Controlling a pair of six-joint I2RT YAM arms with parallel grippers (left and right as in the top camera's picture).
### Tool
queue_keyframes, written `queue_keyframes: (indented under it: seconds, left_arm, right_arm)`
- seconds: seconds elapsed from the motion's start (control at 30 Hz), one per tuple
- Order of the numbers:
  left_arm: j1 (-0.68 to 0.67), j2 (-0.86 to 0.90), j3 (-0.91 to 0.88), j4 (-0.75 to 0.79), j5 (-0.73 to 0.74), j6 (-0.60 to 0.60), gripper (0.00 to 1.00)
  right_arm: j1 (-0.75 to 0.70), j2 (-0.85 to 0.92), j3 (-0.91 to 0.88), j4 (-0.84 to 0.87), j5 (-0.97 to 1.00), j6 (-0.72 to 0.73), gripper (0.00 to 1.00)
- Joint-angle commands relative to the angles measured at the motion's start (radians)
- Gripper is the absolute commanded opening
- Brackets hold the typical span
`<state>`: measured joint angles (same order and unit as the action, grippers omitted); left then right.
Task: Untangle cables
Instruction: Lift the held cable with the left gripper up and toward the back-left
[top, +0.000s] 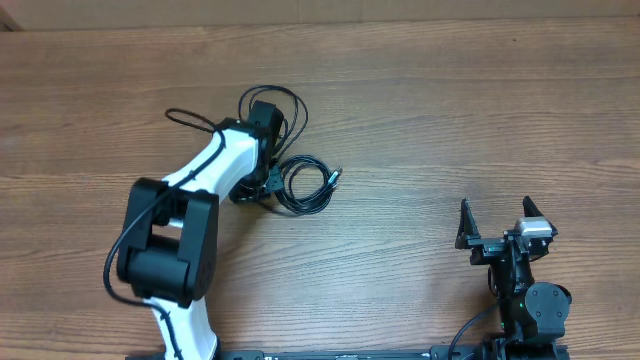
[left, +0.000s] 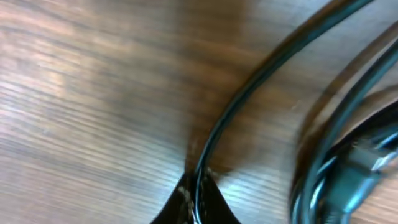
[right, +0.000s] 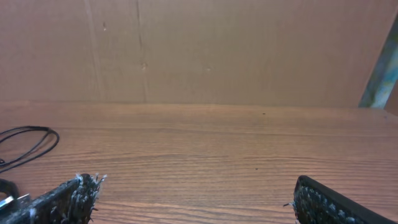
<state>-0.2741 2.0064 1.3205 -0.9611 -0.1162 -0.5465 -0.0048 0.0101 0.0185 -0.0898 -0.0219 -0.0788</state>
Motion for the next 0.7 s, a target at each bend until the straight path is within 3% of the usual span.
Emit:
queue_keyframes:
  seconds: [0.0, 0.1, 0.3, 0.67]
  left_arm:
    - [0.007, 0.026, 0.133, -0.099, 0.014, 0.005, 0.04]
    - [0.006, 0.014, 0.269, -0.202, 0.053, 0.029, 0.04]
    - [0.005, -0.055, 0.518, -0.315, 0.341, 0.141, 0.04]
    - [0.006, -0.225, 0.739, -0.296, 0.581, 0.161, 0.04]
  right_arm:
    - [0.005, -0.007, -0.01, 0.005, 0.002, 0.003, 1.0]
    - [0.005, -0.007, -0.01, 0.005, 0.002, 0.003, 1.0]
    - [0.005, -0.007, -0.01, 0.006, 0.002, 0.003, 1.0]
    - [0.005, -0.007, -0.01, 0.005, 0.002, 0.003, 1.0]
